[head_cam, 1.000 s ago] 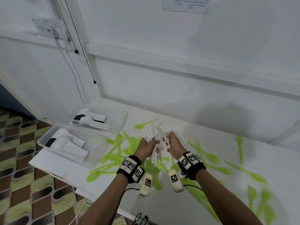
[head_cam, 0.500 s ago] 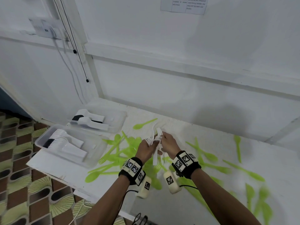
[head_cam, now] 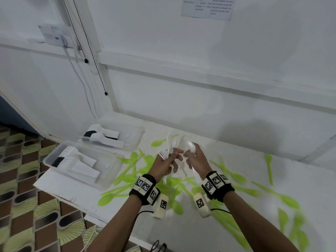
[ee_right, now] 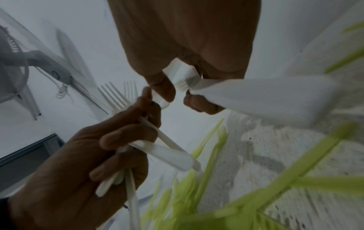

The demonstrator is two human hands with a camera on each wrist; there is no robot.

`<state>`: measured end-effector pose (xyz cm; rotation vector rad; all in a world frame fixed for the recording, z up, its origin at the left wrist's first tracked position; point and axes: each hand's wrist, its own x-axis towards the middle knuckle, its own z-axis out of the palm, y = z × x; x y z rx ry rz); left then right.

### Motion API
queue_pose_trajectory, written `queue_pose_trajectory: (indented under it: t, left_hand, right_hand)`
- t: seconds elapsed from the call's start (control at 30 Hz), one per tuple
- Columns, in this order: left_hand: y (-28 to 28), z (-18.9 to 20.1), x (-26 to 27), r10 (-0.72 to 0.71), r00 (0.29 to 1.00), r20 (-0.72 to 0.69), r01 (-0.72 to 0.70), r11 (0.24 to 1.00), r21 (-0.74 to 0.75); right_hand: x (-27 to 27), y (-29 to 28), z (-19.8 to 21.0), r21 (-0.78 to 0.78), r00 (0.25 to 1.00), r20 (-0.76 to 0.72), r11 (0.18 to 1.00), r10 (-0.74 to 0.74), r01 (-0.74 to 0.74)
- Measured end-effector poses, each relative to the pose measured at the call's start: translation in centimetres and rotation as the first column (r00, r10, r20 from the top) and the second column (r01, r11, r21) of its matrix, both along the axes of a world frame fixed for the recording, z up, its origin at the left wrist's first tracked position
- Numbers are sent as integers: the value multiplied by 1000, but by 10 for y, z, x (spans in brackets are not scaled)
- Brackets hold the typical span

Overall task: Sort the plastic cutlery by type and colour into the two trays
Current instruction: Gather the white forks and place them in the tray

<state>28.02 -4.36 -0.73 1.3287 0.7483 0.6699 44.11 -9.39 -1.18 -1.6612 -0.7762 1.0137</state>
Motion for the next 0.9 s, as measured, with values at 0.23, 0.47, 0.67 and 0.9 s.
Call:
queue_pose_trajectory:
  t: [0.23, 0.47, 0.67, 0.9]
  left_hand:
    - [-1, 13, -1, -87, 968, 237, 130, 977, -171]
    - [-1, 10, -6, -137, 884, 448, 327, 865, -380]
    - [-2, 2, -12, -180, 935, 307, 261, 933, -246]
    - [-7, -4, -5, -112, 947, 303, 232, 887, -398]
  right_hand:
    - [-4, 12, 23, 140, 932, -352, 989, 86, -38]
    - [-13, 8, 39, 266, 850, -417, 937, 323, -226]
    - [4, 24, 31, 158, 926, -377, 987, 33, 29]
    - [-5, 17, 24, 228, 907, -420, 971, 35, 68]
